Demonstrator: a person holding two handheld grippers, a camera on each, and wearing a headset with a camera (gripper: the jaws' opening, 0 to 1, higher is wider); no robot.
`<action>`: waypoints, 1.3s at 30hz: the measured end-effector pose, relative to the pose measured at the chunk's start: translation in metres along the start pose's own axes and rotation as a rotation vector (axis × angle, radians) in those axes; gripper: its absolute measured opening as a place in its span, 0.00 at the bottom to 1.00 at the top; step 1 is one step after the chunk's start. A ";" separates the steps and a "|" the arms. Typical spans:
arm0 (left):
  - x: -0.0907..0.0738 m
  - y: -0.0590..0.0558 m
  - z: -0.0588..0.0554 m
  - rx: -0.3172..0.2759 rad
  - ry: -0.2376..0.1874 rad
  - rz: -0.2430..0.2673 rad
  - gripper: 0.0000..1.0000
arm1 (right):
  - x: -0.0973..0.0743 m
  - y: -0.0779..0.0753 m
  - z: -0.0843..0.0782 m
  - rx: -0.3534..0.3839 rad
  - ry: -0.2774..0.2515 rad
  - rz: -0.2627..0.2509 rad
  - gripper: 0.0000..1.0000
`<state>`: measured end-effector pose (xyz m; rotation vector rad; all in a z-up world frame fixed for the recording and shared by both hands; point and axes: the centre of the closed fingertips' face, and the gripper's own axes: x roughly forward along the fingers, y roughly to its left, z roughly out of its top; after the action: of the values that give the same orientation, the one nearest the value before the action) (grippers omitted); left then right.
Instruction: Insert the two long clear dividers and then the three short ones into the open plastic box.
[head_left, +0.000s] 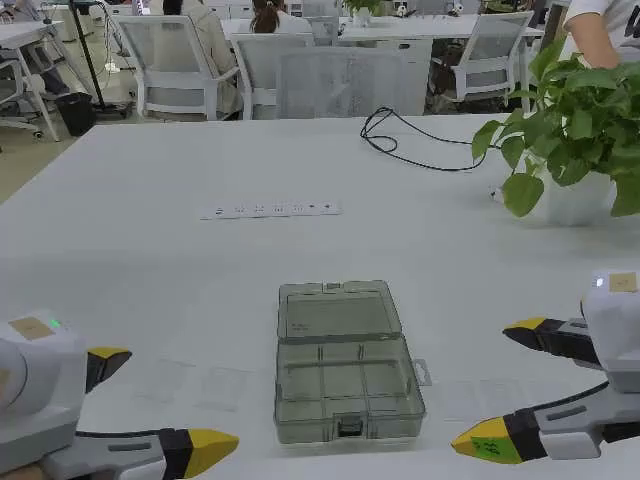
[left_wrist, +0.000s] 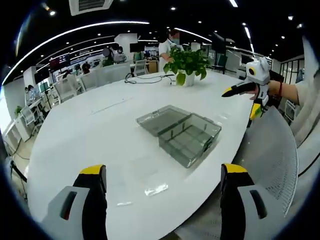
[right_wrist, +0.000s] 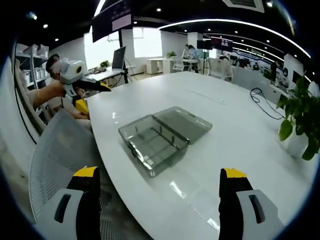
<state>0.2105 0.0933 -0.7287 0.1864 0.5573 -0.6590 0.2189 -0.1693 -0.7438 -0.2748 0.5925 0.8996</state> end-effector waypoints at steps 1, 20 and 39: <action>0.000 0.000 0.000 -0.001 0.001 -0.001 0.94 | 0.000 0.000 0.000 0.001 -0.001 0.000 1.00; -0.002 0.005 0.000 0.000 0.005 0.000 0.94 | 0.004 -0.001 0.001 0.006 -0.001 -0.003 1.00; -0.003 0.007 -0.008 -0.011 0.019 0.000 0.92 | 0.008 -0.002 0.004 0.010 -0.002 -0.001 1.00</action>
<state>0.2098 0.1030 -0.7338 0.1823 0.5793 -0.6549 0.2260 -0.1637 -0.7455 -0.2651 0.5946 0.8954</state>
